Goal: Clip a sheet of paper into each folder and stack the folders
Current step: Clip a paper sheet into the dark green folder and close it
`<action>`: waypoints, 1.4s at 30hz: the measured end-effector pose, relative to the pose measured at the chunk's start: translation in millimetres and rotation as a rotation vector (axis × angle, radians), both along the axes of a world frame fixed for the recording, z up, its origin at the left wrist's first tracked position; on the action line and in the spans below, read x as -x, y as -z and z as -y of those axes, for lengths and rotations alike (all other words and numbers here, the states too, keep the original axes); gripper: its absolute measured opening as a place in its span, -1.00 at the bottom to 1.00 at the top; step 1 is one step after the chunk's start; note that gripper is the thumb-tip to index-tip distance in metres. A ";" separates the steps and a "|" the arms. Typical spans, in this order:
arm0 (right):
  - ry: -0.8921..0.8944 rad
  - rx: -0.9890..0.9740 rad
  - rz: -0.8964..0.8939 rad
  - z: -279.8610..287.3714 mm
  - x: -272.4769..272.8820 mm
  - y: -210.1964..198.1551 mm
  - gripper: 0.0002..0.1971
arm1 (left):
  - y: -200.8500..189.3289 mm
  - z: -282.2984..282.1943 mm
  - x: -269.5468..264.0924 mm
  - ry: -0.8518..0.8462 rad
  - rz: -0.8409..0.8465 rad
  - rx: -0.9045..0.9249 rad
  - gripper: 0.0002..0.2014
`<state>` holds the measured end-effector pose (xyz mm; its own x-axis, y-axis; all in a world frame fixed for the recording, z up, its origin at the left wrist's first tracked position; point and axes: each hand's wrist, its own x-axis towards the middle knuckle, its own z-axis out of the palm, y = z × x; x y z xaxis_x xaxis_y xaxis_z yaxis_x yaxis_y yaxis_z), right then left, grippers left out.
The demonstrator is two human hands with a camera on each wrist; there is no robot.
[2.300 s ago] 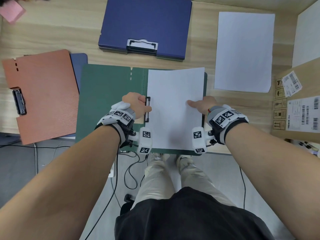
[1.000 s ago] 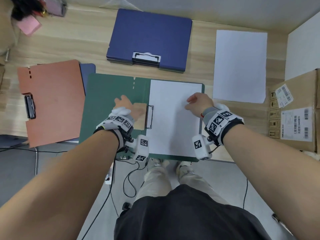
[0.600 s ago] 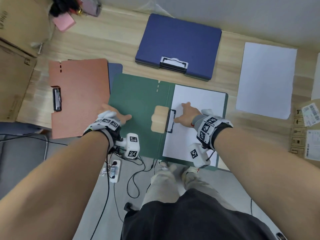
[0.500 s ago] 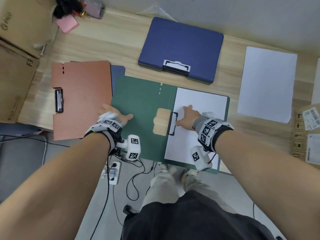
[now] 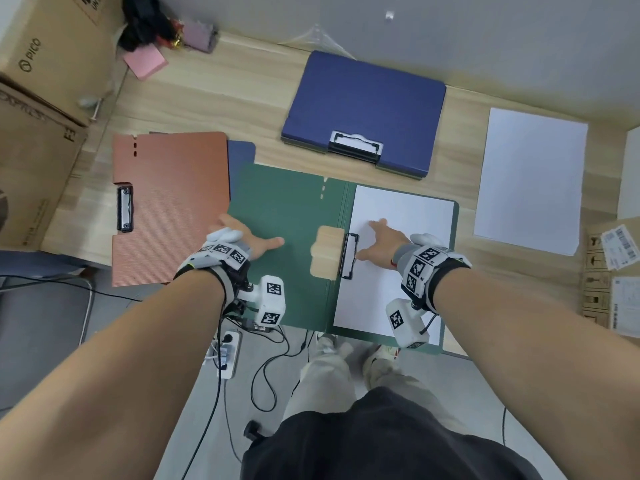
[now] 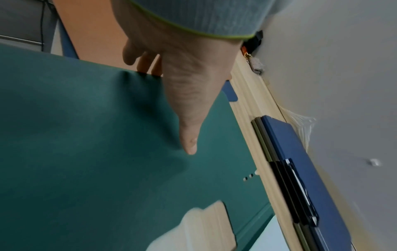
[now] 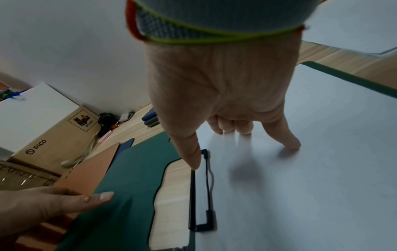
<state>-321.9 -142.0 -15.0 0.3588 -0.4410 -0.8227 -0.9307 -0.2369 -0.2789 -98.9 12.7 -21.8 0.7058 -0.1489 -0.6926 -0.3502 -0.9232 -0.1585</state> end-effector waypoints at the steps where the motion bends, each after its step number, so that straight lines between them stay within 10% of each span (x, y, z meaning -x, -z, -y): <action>1: 0.014 -0.002 0.009 0.3 1.7 1.5 -0.16 | 2.1 -3.2 -2.4 -0.019 0.012 -0.001 0.39; 12: 0.166 -0.170 0.186 14.9 31.6 -8.5 -0.24 | -70.9 18.5 13.7 0.127 0.166 0.498 -0.24; 18: 0.518 -0.322 0.421 34.3 60.8 -50.7 -0.39 | -130.9 70.5 105.5 0.195 -0.141 0.687 -0.29; 26: 0.755 -0.260 0.464 63.5 126.6 -67.7 -0.37 | -49.9 102.5 151.7 0.251 -0.245 0.432 -0.54; 32: 0.671 -0.154 0.336 50.4 150.3 -29.6 -0.43 | 80.4 91.4 134.4 -0.056 -0.344 0.425 0.16; 37: 0.607 -0.150 0.261 42.6 157.6 -0.5 -0.33 | 16.1 98.5 152.7 -0.216 -0.371 0.439 0.15; 42: 0.598 -0.165 0.266 44.2 167.9 3.9 -0.33 | -3.3 92.4 157.6 -0.385 -0.502 0.489 -0.38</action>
<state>-489.8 -186.3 -18.9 0.2913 -0.5025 -0.8140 -0.7831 0.3635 -0.5046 -256.5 -79.7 -18.5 0.3907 -0.3271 -0.8604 0.0846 -0.9180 0.3874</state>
